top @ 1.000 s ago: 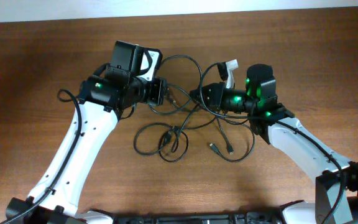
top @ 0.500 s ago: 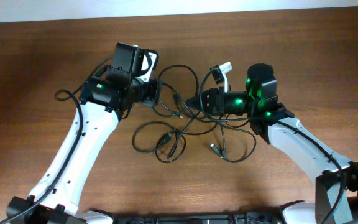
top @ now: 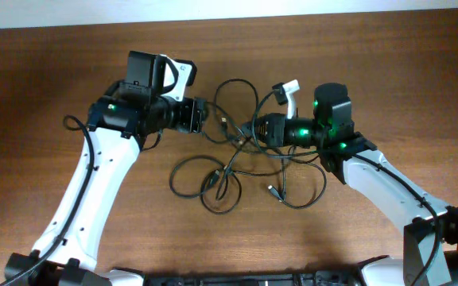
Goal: Untangle cables
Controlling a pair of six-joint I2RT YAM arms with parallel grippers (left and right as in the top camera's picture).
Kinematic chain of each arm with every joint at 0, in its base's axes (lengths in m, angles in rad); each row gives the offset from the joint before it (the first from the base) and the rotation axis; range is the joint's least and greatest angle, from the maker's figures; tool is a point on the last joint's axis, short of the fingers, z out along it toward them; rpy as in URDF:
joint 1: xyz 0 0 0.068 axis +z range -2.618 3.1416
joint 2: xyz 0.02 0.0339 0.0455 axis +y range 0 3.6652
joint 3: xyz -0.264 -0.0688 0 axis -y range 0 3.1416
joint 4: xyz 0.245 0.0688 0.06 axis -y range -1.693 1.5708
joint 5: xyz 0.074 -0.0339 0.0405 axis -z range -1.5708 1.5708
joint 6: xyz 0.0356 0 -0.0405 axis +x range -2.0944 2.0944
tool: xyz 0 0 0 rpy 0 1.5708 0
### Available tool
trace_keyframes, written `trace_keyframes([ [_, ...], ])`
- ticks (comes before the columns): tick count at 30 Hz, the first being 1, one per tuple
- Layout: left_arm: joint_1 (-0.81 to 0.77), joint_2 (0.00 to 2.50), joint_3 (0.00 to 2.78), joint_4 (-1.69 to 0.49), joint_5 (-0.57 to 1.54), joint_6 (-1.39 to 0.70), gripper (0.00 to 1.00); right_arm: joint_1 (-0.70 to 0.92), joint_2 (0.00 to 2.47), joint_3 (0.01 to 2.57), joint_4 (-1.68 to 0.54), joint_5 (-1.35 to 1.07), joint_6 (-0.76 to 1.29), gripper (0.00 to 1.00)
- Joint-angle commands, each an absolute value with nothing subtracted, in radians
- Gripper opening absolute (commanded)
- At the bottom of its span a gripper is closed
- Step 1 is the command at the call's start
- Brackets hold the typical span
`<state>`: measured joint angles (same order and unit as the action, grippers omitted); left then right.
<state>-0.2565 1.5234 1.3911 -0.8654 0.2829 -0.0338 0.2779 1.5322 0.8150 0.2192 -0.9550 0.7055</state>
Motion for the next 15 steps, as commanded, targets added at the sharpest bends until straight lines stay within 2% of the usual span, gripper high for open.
trace_keyframes([
  [1,-0.255,1.526,1.382,-0.889,0.49,-0.103,0.77,0.274,1.512,0.819,0.235,-0.87,0.773,0.04],
  [2,-0.255,1.526,1.382,-0.898,0.494,-0.16,0.91,0.275,1.512,0.819,0.241,-0.87,0.772,0.04],
  [3,-0.255,1.526,1.381,-0.91,0.493,-0.239,0.95,0.275,1.512,0.819,0.246,-0.865,0.772,0.04],
  [8,-0.26,1.526,1.354,-0.917,0.491,-0.482,0.98,0.276,1.512,0.819,0.255,-0.825,0.789,0.04],
  [12,-0.303,1.526,1.278,-0.849,0.48,-0.527,0.99,0.276,1.512,0.819,0.258,-0.822,1.026,0.04],
  [15,-0.331,1.527,1.222,-0.791,0.448,-0.773,0.99,0.289,1.512,0.819,0.257,-0.822,1.047,0.04],
])
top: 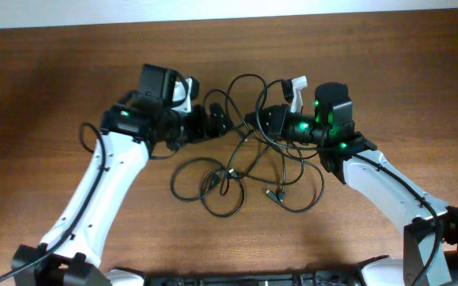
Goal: Untangle cables
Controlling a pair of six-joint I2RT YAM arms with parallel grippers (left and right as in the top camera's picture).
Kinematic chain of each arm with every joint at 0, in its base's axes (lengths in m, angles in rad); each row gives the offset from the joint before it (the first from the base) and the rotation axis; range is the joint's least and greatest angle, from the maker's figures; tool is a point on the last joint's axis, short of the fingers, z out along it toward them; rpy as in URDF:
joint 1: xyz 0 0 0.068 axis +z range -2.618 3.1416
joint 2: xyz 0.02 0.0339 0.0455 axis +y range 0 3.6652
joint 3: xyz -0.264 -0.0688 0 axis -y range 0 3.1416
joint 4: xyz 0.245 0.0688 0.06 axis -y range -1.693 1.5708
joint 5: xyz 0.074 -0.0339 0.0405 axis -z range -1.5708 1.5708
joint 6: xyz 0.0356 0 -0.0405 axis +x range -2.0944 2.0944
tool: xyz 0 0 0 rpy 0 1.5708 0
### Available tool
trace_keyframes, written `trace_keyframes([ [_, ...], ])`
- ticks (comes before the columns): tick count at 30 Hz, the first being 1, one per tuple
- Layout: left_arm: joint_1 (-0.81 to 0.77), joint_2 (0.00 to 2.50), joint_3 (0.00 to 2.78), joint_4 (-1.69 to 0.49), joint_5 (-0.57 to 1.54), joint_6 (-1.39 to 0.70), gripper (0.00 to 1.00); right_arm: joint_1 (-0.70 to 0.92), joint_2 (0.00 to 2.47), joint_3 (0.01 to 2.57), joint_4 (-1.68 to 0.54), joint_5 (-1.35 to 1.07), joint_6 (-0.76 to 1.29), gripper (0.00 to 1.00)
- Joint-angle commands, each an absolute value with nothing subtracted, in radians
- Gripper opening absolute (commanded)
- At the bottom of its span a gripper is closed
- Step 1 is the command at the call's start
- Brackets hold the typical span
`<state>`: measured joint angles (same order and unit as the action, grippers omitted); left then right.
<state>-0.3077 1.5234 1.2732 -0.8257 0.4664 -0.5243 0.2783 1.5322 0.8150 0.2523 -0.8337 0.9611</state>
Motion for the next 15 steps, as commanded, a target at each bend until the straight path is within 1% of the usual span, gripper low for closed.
trace_keyframes([
  [1,-0.331,1.527,1.219,-0.777,0.448,-0.824,0.99,0.301,1.512,0.819,0.255,-0.821,1.045,0.04],
  [4,-0.331,1.527,1.219,-0.748,0.448,-1.029,0.99,0.35,1.512,0.819,0.253,-0.775,1.047,0.04],
  [6,-0.335,1.527,1.218,-0.748,0.448,-1.115,0.99,0.387,1.512,0.819,0.253,-0.725,1.051,0.04],
  [8,-0.345,1.527,1.218,-0.748,0.443,-1.151,0.99,0.419,1.512,0.819,0.254,-0.693,1.084,0.04],
  [13,-0.349,1.527,1.218,-0.748,0.282,-1.159,0.99,0.452,1.512,0.819,0.236,-0.687,1.094,0.04],
  [15,-0.349,1.527,1.218,-0.748,0.267,-1.182,0.99,0.453,1.512,0.819,0.231,-0.712,1.094,0.04],
])
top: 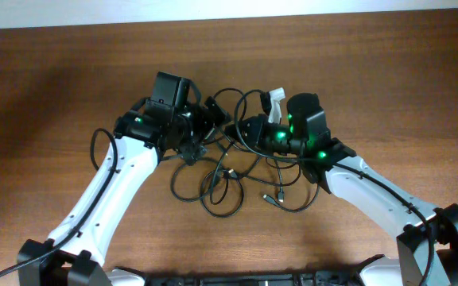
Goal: Untangle cables
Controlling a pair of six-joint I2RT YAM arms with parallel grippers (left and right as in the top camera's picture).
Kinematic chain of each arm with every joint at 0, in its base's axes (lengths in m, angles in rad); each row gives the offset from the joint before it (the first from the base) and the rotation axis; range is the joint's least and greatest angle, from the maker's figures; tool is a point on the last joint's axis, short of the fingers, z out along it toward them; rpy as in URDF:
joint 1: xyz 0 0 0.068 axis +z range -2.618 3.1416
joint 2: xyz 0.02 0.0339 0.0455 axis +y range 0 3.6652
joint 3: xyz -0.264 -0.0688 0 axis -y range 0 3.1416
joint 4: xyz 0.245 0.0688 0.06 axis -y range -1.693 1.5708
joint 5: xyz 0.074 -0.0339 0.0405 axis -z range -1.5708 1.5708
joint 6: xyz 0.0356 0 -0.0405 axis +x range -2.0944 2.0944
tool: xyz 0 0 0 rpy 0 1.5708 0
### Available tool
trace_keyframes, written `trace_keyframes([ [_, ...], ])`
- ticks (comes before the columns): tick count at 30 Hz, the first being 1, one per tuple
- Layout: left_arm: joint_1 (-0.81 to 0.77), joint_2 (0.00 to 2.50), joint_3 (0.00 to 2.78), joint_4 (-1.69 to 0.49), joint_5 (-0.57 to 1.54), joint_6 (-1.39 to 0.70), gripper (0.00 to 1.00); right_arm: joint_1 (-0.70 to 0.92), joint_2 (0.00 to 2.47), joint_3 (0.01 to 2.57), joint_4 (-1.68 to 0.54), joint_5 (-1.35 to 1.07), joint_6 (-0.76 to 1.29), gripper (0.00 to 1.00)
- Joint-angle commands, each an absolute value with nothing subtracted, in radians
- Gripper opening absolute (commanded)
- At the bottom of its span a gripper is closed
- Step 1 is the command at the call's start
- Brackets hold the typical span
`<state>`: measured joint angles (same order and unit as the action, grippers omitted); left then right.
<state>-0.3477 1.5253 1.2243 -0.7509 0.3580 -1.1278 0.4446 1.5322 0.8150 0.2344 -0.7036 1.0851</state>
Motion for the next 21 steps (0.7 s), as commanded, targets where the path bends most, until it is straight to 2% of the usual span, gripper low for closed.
trace_keyframes([
  [1,-0.349,1.528,1.218,-0.748,0.264,-1.182,1.0,0.453,1.512,0.819,0.231,-0.723,1.094,0.04],
  [5,-0.349,1.528,1.218,-0.748,0.231,-1.181,0.89,0.453,1.512,0.819,0.231,-0.749,1.093,0.04],
  [7,-0.349,1.528,1.218,-0.748,0.227,-1.181,0.77,0.453,1.512,0.819,0.231,-0.752,1.092,0.04],
  [9,-0.349,1.528,1.218,-0.736,0.216,-1.181,0.61,0.453,1.512,0.819,0.22,-0.752,1.074,0.04],
  [13,-0.349,1.528,1.218,-0.708,0.212,-1.182,0.43,0.454,1.512,0.819,0.204,-0.755,1.074,0.04],
  [14,-0.349,1.528,1.218,-0.704,0.212,-1.182,0.35,0.454,1.512,0.819,0.204,-0.758,1.074,0.04],
  [16,-0.349,1.528,1.218,-0.697,0.212,-1.181,0.25,0.454,1.512,0.819,0.204,-0.77,1.074,0.04],
  [21,-0.349,1.528,1.218,-0.695,0.212,-1.181,0.17,0.463,1.512,0.819,0.204,-0.778,1.074,0.04],
])
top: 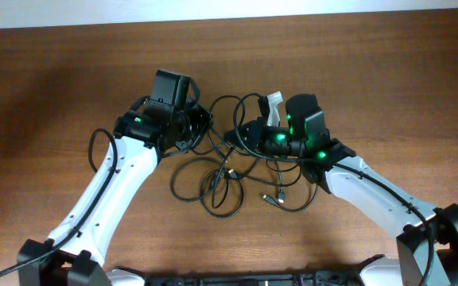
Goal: Untangle cables
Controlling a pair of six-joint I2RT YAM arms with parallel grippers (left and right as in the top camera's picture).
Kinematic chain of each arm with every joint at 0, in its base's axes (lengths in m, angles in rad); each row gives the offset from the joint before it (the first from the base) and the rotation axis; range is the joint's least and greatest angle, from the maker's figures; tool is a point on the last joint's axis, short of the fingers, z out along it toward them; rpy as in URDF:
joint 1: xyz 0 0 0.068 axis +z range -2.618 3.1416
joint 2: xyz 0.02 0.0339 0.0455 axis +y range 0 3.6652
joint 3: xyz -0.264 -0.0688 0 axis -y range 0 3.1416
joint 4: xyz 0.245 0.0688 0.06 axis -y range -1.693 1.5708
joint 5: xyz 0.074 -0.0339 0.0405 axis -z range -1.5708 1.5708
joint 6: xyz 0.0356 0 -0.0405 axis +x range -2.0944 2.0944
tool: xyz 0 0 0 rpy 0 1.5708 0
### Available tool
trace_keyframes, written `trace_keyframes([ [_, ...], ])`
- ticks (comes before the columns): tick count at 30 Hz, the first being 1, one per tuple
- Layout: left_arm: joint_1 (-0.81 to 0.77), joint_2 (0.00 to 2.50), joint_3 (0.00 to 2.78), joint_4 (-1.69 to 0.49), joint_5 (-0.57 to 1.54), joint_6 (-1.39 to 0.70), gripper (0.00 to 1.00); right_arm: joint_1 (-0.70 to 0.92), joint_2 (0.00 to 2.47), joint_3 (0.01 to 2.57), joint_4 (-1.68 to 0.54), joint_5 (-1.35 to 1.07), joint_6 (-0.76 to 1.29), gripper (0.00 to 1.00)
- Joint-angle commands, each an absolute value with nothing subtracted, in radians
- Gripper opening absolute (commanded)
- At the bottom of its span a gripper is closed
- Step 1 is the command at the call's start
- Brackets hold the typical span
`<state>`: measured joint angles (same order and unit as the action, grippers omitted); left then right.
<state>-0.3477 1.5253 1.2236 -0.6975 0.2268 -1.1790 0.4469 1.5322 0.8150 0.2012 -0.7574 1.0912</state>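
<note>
A tangle of thin black cables (227,176) lies on the wooden table (388,79), its loops spreading toward the front. My left gripper (203,127) reaches in from the left at the tangle's upper edge and looks shut on a black strand. My right gripper (242,133) faces it from the right, a short gap away, shut on another strand. A raised loop (237,102) arches between the two grippers. Small connector plugs (272,198) show at the cable ends. The fingertips themselves are partly hidden by the wrists.
A white part (274,106) on the right wrist stands beside the raised loop. The left arm (106,199) and right arm (380,191) slant in from the front corners. The table's far edge (229,22) meets a pale wall.
My left gripper has drawn back a little to the left and toward the front. The right gripper barely shifted. The raised loop between them sits slightly lower and the strands have shifted a little.
At first the grippers sat apart at the tangle's upper edge, left one further left. Then the left one stood closer in and the loop rose higher. After that both arms had shifted left, grippers almost touching. Now the left gripper sits slightly back.
</note>
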Motion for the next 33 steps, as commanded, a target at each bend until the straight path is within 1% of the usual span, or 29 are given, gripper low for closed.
trace_keyframes([
  [1,-0.349,1.528,1.218,-0.695,0.212,-1.181,0.15,0.468,1.512,0.819,0.204,-0.778,1.074,0.04],
  [3,-0.349,1.528,1.218,-0.695,0.212,-1.181,0.04,0.472,1.512,0.819,0.204,-0.778,1.074,0.04],
  [4,-0.349,1.528,1.218,-0.695,0.212,-1.181,0.0,0.472,1.512,0.819,0.204,-0.778,1.074,0.04],
  [6,-0.349,1.528,1.218,-0.695,0.211,-1.179,0.0,0.471,1.512,0.819,0.204,-0.774,1.074,0.05],
  [7,-0.348,1.528,1.218,-0.693,0.212,-1.171,0.0,0.471,1.512,0.819,0.204,-0.774,1.062,0.11],
  [8,-0.344,1.528,1.218,-0.689,0.214,-1.159,0.0,0.47,1.512,0.819,0.204,-0.774,1.025,0.21],
  [9,-0.339,1.526,1.221,-0.688,0.216,-1.149,0.0,0.469,1.512,0.819,0.204,-0.774,0.979,0.28],
  [10,-0.331,1.525,1.224,-0.688,0.216,-1.139,0.0,0.469,1.512,0.819,0.195,-0.774,0.926,0.32],
  [11,-0.317,1.521,1.232,-0.688,0.216,-1.111,0.0,0.469,1.512,0.819,0.182,-0.774,0.879,0.4],
  [12,-0.294,1.511,1.248,-0.688,0.216,-1.06,0.0,0.469,1.512,0.819,0.165,-0.77,0.831,0.74],
  [13,-0.272,1.498,1.262,-0.689,0.216,-1.017,0.0,0.469,1.512,0.819,0.139,-0.747,0.777,0.89],
  [14,-0.244,1.482,1.279,-0.689,0.216,-0.974,0.0,0.469,1.512,0.819,0.107,-0.714,0.728,0.99],
  [18,-0.149,1.404,1.349,-0.688,0.215,-0.866,0.0,0.469,1.512,0.819,0.04,-0.661,0.626,0.99],
  [20,-0.125,1.373,1.364,-0.688,0.212,-0.856,0.0,0.469,1.511,0.819,0.043,-0.663,0.624,0.99],
  [24,-0.117,1.351,1.364,-0.69,0.212,-0.842,0.0,0.472,1.503,0.82,0.094,-0.804,0.649,0.99],
  [27,-0.123,1.356,1.364,-0.692,0.212,-0.842,0.0,0.476,1.481,0.82,0.141,-0.845,0.673,0.99],
  [30,-0.125,1.356,1.364,-0.689,0.212,-0.843,0.0,0.514,1.474,0.82,0.233,-0.839,0.719,0.99],
  [33,-0.125,1.355,1.364,-0.688,0.213,-0.843,0.0,0.579,1.477,0.82,0.245,-0.687,0.718,0.98],
])
